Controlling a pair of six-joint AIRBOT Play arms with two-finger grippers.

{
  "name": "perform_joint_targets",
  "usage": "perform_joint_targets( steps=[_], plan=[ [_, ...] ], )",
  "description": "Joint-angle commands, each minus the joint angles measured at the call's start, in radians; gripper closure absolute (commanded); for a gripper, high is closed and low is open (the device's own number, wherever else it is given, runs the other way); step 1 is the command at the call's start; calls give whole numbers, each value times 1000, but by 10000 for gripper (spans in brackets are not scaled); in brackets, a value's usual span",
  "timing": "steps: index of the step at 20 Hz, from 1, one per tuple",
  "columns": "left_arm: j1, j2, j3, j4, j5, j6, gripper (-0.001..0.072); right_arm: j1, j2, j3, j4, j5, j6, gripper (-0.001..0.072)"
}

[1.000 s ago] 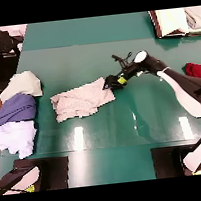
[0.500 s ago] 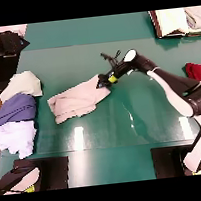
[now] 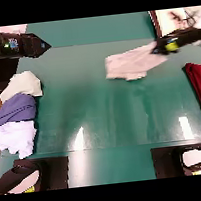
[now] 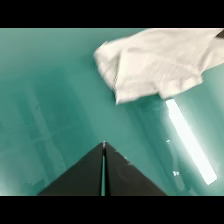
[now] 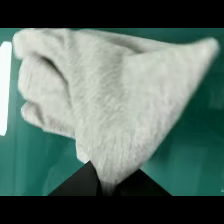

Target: Fold the shirts.

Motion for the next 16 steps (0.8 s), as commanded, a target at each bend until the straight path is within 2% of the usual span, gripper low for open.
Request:
perform_joint_targets(
  steps=[1, 7, 12, 16],
  plan=[
    [-15, 1, 1, -1, 8, -2, 686, -262, 74, 1, -67, 35, 21, 695],
    [-15, 1, 1, -19, 7, -11, 686, -562, 86, 2, -53, -49, 20, 695],
    [-15, 1, 1, -20, 1, -38, 686, -605, 87, 36, -53, -162, -2, 695],
    [-15, 1, 1, -21, -4, -39, 686, -590, 87, 182, -54, -160, -12, 695]
  ],
)
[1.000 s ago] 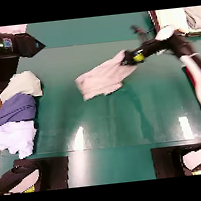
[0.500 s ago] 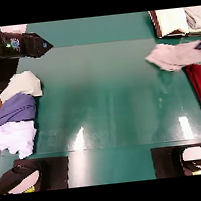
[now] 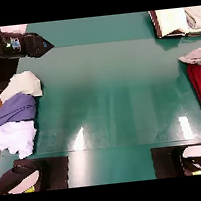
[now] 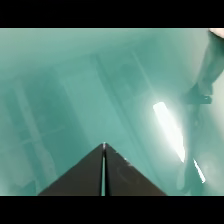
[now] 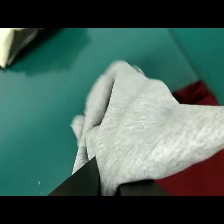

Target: Fold the shirts.

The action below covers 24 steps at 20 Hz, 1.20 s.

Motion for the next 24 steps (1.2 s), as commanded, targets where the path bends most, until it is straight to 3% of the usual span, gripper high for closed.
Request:
perform_joint_targets(
  steps=[1, 8, 11, 17, 18, 19, 20, 21, 24],
  plan=[
    [0, 1, 1, -2, -8, -6, 686, -3, 0, 113, -2, -6, -16, 695],
    [0, 1, 1, -2, -62, -3, 686, -64, 3, 161, -12, 212, -37, 695],
    [0, 1, 1, -1, -74, -2, 686, -121, 53, 22, -18, 264, -85, 695],
    [0, 1, 1, -1, -74, 6, 685, -245, 224, -325, -203, 276, -87, 687],
    [0, 1, 1, -1, -74, 6, 686, -266, 243, -364, -205, 277, -87, 567],
    [0, 1, 1, -1, -74, 6, 686, -291, 261, -400, -210, 276, -87, 291],
    [0, 1, 1, -1, -74, 6, 686, -314, 275, -423, -214, 276, -86, 82],
    [0, 1, 1, -1, -74, 6, 685, -335, 290, -438, -211, 272, -82, 30],
    [0, 1, 1, -1, -70, 6, 686, -336, 337, -443, -149, 238, -83, 31]
  ],
)
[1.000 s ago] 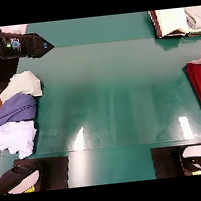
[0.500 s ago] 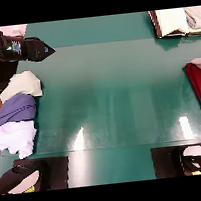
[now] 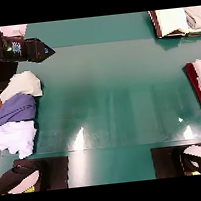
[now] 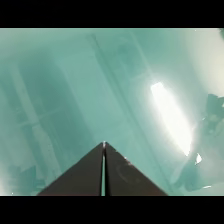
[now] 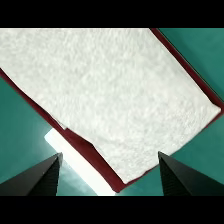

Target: Fold the shirts.

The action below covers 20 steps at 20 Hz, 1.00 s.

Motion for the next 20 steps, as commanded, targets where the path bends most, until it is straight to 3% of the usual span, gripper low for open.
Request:
perform_joint_targets(
  steps=[1, 5, 6, 8, 14, 15, 16, 17, 18, 20],
  plan=[
    [0, 1, 1, 0, 3, 0, 685, -4, 61, -35, 112, -37, 2, 32],
    [1, 1, 1, 2, 14, 0, 685, 201, 111, -35, 328, -56, 2, 34],
    [1, 1, 1, 6, 13, 0, 685, 275, 122, -35, 346, -62, 2, 38],
    [0, 1, 1, 5, 26, 0, 685, 457, 137, -35, 346, -83, 1, 128],
    [0, 1, 1, 4, 54, 0, 685, 878, 137, -35, 338, -161, 1, 146],
    [1, 1, 1, 4, 54, 0, 685, 924, 137, -35, 338, -167, 1, 252],
    [0, 1, 1, 4, 54, 0, 685, 965, 137, -35, 338, -167, 1, 495],
    [0, 1, 1, 4, 54, 0, 685, 996, 137, -35, 338, -166, 1, 659],
    [1, 1, 1, 4, 54, 0, 685, 1022, 137, -35, 338, -166, 1, 694],
    [0, 1, 1, 4, 54, 0, 685, 1049, 137, -35, 338, -166, 1, 694]
  ],
)
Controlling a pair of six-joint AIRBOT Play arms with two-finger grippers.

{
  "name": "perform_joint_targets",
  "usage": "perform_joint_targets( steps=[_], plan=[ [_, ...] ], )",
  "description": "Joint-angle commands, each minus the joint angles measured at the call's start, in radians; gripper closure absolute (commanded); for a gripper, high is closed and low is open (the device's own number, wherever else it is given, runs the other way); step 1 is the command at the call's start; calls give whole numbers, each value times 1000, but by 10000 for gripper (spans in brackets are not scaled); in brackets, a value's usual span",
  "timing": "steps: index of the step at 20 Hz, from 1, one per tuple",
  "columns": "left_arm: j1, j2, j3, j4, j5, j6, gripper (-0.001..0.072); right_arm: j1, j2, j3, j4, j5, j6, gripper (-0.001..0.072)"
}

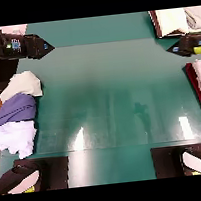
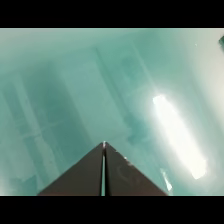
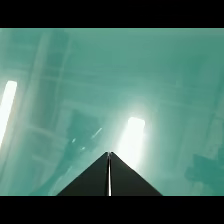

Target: Fold the shirts.

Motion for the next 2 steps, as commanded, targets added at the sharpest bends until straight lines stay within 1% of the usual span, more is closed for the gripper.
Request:
perform_joint_targets(
  steps=[1, 2],
  plan=[
    [0, 1, 1, 0, 2, 0, 685, 78, 1, 0, 2, -9, 0, 694],
    [1, 1, 1, 0, 2, 0, 685, 78, 1, 0, 2, -6, 0, 694]
  ],
)
